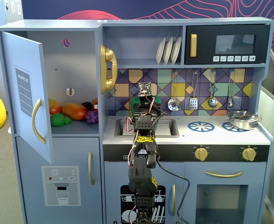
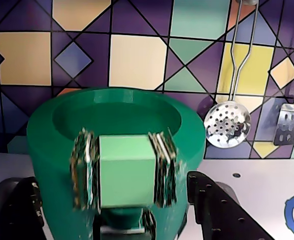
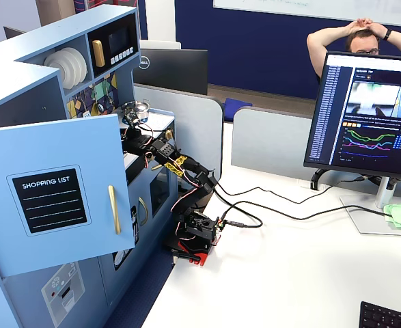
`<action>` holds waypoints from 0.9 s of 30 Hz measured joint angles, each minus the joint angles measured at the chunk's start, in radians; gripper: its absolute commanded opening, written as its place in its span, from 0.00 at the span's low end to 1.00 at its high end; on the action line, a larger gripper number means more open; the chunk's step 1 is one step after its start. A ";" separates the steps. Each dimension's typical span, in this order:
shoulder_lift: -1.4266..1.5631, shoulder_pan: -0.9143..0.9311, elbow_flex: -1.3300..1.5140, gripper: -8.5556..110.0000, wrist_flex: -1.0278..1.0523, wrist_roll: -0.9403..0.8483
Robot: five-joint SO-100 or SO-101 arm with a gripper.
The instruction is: Take off the lid from the green recipient and place it on the counter
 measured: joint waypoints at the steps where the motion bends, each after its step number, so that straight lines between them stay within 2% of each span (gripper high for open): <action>1: -0.011 0.000 -0.009 0.32 0.000 0.002; 8: -0.078 0.002 -0.064 0.27 0.000 0.015; 16: -0.115 -0.014 -0.100 0.07 0.003 0.015; 27: -0.117 -0.035 -0.158 0.07 0.020 0.000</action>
